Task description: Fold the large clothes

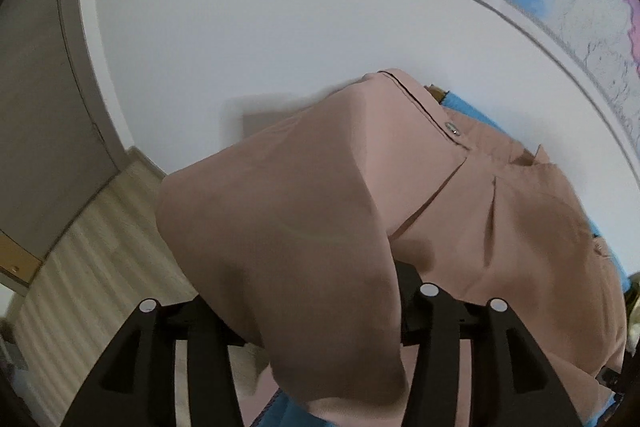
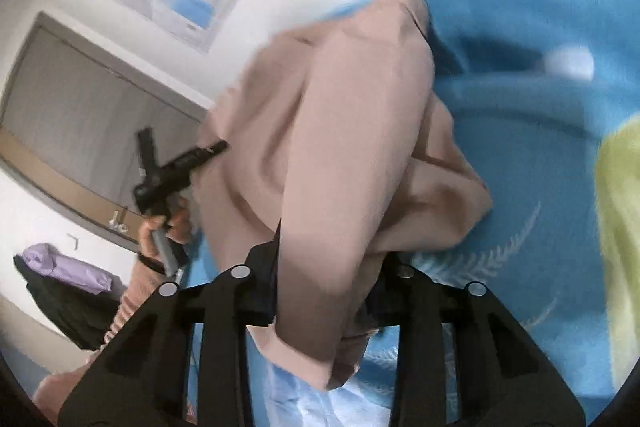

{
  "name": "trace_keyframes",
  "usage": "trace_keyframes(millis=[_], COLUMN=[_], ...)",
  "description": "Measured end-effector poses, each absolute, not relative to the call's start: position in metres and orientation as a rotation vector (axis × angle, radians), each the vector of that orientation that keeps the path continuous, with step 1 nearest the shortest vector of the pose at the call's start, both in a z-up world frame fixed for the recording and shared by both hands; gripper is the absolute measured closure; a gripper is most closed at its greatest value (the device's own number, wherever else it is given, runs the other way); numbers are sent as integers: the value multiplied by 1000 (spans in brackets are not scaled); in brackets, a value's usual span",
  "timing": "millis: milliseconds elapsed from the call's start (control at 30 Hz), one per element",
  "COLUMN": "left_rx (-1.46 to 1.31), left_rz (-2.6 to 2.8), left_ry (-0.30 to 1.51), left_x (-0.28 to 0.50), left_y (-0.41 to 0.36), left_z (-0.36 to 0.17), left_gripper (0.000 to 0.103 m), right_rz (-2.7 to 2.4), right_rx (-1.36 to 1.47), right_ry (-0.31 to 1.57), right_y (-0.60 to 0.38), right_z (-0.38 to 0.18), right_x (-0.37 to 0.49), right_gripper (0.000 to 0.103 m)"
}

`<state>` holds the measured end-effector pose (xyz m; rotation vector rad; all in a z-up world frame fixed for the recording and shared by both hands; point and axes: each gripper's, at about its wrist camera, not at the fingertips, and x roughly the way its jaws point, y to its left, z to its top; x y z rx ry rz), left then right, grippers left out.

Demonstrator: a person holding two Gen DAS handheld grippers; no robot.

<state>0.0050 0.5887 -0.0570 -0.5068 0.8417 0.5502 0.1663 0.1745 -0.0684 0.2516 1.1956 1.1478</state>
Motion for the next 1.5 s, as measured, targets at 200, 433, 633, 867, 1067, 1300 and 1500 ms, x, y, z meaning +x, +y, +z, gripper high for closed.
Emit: trace_keyframes(millis=[200,433,633,867,1067,1300,1500], left_rx=[-404,-332,-203,-170,-201,-207,-175], left_rz=[633,712,552,332,264,275,309], left_ry=[835,749,677,720,780,823,831], left_x=[-2,-29,-46,-24,-8,-1,-2], left_y=[564,542,486,421,403,397,388], left_z=[-35,2,24,8,-21,-40,-42], left_gripper=[42,30,25,25,25,25,24], right_rz=[1134,1131,1067,1033,1082,1045,1037], right_rx=[215,139,99,26,-54,-89,-88], right_ry=[1160,1174,1078,866,889,984,985], right_y=[192,206,166,148,176,203,197], right_z=[-54,-62,-32,13,-2,-45,-41], right_x=[168,161,157,130,120,137,134], right_gripper=[81,73,51,47,47,49,46])
